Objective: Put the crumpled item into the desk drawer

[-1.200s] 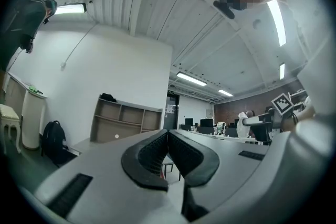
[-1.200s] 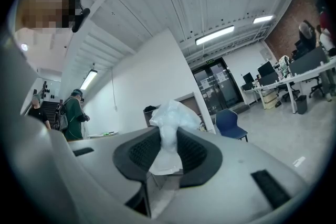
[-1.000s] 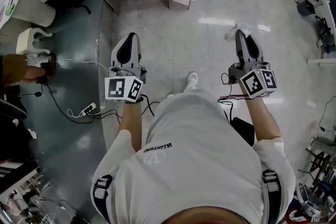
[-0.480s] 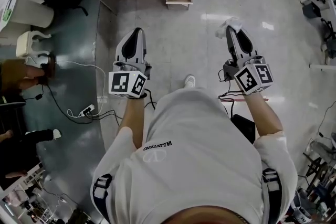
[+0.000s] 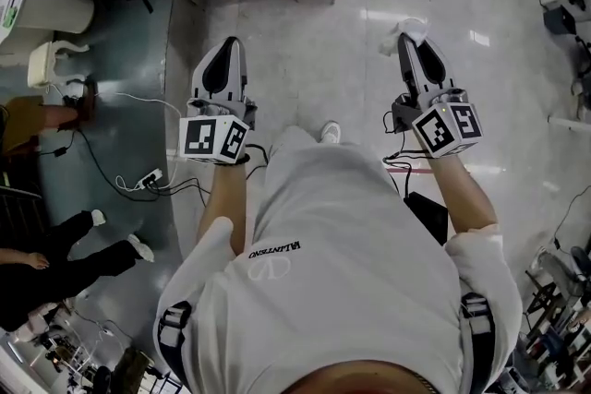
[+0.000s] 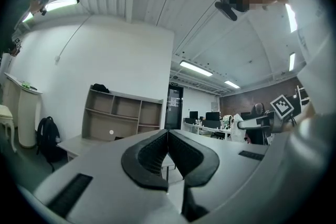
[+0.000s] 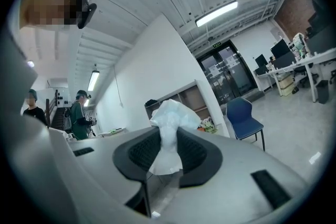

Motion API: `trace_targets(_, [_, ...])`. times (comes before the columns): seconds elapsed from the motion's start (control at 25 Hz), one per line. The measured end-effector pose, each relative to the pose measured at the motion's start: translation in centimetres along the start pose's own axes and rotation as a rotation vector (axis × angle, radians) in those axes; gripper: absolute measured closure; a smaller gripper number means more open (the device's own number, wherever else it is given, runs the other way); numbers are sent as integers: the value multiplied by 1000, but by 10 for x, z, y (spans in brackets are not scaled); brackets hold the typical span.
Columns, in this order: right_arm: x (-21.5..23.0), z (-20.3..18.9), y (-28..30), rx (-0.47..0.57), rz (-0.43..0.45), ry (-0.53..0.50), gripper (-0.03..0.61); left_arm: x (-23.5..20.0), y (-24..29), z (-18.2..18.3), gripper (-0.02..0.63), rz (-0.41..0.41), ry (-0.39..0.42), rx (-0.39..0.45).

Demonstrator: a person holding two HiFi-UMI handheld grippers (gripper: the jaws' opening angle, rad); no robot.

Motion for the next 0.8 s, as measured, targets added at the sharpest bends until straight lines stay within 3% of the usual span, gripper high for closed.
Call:
trace_targets(0.4, [-2, -5, 40, -26, 7, -9, 489, -19, 38, 4, 611, -44, 5, -13])
trace_targets(0.8, [7, -16, 131, -68, -31, -27, 489, -77, 120, -4, 611, -112, -23, -48])
Point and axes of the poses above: the fingertips, and each gripper's own axes: y forward along the fingers, x to its right, z out of its top, the point moved 1 cm from there along -y, backward along the fingers, and after that the axes turned 10 degrees about -y, right-handed, at the moved point
